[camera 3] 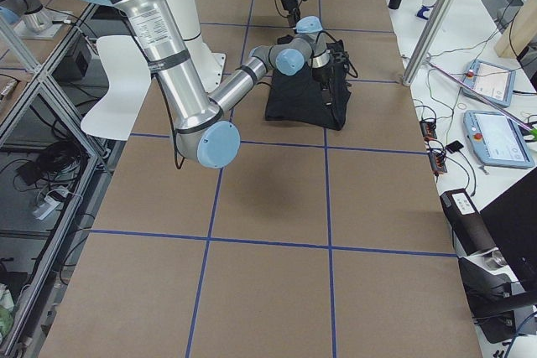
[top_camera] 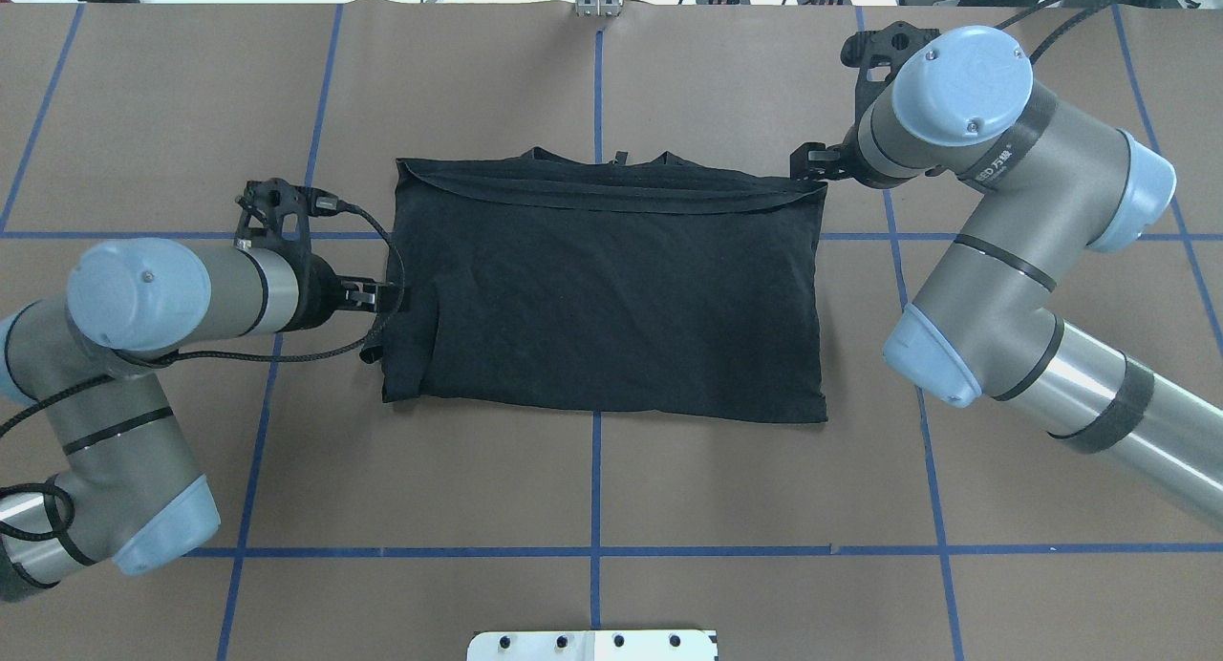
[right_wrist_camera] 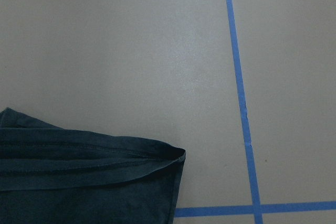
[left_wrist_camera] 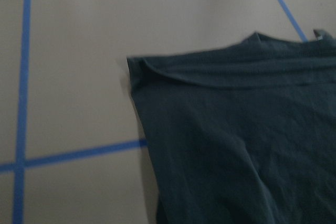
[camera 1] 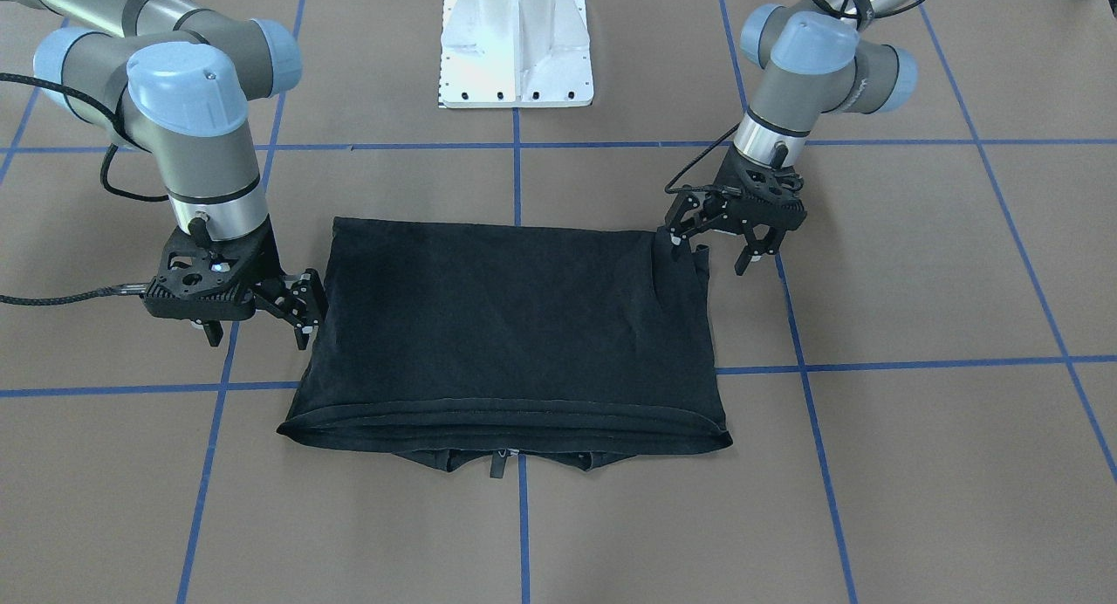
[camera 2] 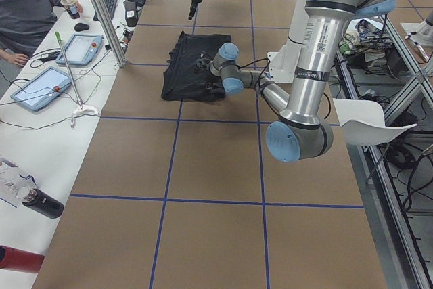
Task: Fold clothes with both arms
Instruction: 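Move left gripper to near folded edge while right gripper moves to far corner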
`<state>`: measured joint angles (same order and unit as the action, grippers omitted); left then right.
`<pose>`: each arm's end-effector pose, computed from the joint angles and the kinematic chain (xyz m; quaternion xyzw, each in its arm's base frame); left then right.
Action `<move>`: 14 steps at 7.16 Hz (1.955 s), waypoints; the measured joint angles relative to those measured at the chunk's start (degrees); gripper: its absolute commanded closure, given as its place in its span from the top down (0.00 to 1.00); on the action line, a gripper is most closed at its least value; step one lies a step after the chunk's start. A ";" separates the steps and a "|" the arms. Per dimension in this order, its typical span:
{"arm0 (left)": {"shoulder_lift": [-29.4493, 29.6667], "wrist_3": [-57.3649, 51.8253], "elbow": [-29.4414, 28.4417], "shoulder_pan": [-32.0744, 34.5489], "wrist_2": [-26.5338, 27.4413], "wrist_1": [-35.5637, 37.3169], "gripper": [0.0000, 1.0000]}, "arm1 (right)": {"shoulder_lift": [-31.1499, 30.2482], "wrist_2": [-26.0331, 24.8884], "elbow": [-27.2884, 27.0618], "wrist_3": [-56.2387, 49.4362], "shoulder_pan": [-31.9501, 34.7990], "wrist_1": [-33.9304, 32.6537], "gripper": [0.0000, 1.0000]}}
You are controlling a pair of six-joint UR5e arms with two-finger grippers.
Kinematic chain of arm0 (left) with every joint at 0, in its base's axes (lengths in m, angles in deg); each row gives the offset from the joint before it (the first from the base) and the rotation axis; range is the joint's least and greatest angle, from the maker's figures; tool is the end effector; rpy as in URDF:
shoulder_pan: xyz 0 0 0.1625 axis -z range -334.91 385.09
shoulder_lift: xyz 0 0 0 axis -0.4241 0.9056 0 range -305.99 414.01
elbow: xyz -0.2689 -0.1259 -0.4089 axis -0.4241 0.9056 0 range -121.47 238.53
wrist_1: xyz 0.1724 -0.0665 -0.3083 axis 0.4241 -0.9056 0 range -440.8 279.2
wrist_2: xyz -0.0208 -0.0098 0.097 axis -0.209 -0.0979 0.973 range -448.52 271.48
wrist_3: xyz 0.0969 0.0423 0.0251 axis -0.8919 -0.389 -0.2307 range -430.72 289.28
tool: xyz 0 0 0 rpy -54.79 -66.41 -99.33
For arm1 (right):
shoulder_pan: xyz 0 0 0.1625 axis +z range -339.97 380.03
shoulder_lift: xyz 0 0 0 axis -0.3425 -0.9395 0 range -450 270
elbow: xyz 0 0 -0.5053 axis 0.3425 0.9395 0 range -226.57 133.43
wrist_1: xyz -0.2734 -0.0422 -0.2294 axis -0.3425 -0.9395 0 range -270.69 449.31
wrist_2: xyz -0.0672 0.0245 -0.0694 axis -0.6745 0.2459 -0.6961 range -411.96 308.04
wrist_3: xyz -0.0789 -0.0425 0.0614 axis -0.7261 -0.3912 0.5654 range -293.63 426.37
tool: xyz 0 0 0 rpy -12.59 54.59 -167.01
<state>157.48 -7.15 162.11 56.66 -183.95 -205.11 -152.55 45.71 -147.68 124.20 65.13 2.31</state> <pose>0.4107 -0.3968 0.4665 0.2114 0.4655 -0.0143 0.8593 -0.3676 -0.5372 0.4173 0.1722 -0.3155 0.0815 0.9296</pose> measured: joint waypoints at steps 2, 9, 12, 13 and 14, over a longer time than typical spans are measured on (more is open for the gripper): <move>-2.00 3.59 -0.37 -2.79 0.14 -1.89 0.74 | -0.05 -0.02 -0.05 -0.13 -0.07 0.85 1.00; -2.39 6.33 0.22 -5.33 -0.50 -2.43 0.00 | 0.13 -0.39 0.00 -0.18 -0.51 1.65 1.00; -2.61 4.78 1.05 -5.13 -2.03 -2.20 0.00 | 0.44 -0.54 0.13 -0.10 -0.79 1.65 1.00; -2.75 1.85 0.90 -4.32 -3.63 -2.01 0.00 | 0.47 -0.54 0.21 -0.11 -0.84 1.65 1.00; -2.82 -2.68 0.12 -2.28 -4.35 -1.88 0.00 | 0.48 -0.51 0.30 -0.14 -0.86 1.65 1.00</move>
<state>154.65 -9.83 162.22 54.38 -188.30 -206.99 -152.07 45.20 -147.37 124.06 64.26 3.97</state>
